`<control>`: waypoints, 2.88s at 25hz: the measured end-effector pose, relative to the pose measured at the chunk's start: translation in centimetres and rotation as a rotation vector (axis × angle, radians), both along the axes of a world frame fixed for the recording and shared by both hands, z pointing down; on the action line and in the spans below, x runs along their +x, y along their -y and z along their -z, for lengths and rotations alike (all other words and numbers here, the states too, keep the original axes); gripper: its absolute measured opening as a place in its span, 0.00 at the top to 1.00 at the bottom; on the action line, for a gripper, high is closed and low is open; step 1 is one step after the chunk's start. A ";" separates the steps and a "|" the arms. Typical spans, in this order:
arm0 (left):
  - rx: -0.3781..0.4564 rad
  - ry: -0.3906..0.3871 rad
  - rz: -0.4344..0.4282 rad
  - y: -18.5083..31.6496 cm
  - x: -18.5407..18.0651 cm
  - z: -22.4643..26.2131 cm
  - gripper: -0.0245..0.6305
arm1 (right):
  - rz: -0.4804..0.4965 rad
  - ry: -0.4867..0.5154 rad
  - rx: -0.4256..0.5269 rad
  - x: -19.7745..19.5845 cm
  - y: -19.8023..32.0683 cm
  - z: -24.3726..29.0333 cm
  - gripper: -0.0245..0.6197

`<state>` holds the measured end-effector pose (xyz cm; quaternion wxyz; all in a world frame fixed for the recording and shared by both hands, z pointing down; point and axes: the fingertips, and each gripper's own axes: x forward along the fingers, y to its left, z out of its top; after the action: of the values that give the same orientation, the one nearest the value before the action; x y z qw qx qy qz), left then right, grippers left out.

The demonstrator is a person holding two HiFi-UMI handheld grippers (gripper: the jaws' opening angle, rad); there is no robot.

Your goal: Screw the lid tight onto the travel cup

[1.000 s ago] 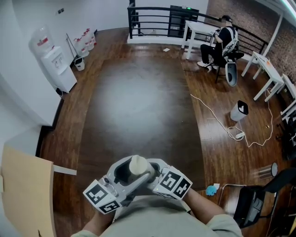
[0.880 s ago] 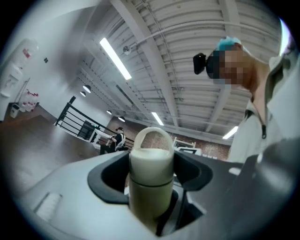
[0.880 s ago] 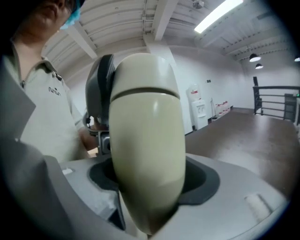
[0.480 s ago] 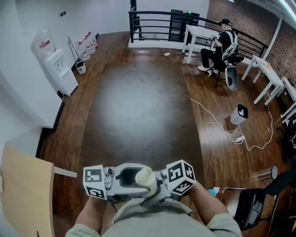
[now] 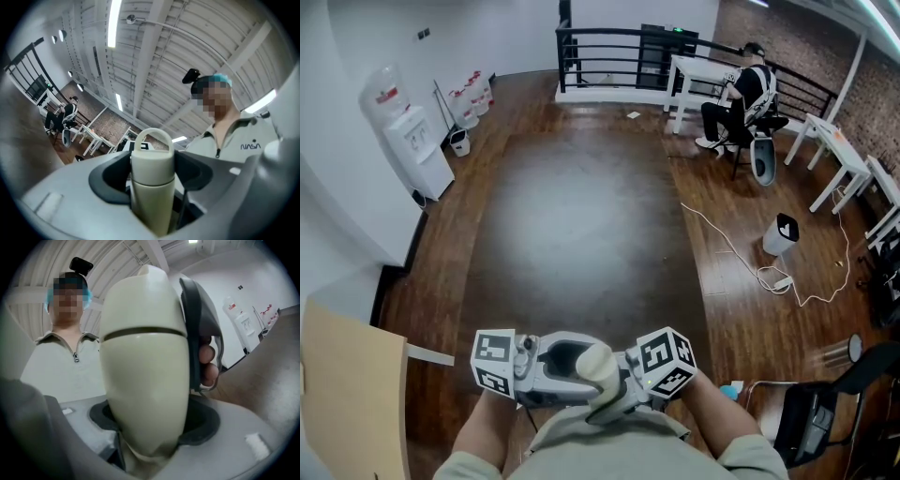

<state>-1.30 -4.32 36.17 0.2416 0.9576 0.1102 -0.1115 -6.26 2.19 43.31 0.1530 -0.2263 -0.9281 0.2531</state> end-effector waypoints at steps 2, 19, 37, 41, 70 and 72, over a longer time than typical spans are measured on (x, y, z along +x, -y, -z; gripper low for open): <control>0.004 0.008 0.020 0.3 0.0 0.0 0.50 | -0.019 0.001 0.007 0.0 0.4 -0.1 0.47; -0.107 0.043 0.747 6.6 -4.6 -0.4 0.43 | -0.722 -0.185 0.309 1.5 12.6 -2.9 0.47; 0.018 0.210 0.835 5.5 -1.3 -2.2 0.49 | -0.758 -0.300 0.545 0.7 12.2 -3.7 0.47; 0.024 0.208 0.821 5.3 -1.3 -2.2 0.52 | -0.717 -0.298 0.527 0.6 11.5 -3.9 0.47; -0.065 -0.034 0.135 3.2 -1.1 0.9 0.45 | -0.040 0.091 -0.126 0.0 2.5 2.5 0.48; -0.068 -0.018 0.224 4.2 -1.6 0.7 0.41 | -0.123 0.076 -0.087 -0.1 3.8 2.2 0.48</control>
<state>-2.85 -8.51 35.51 0.2591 0.9541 0.0005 -0.1500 -6.37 -1.65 41.06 0.0919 -0.1847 -0.9335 0.2932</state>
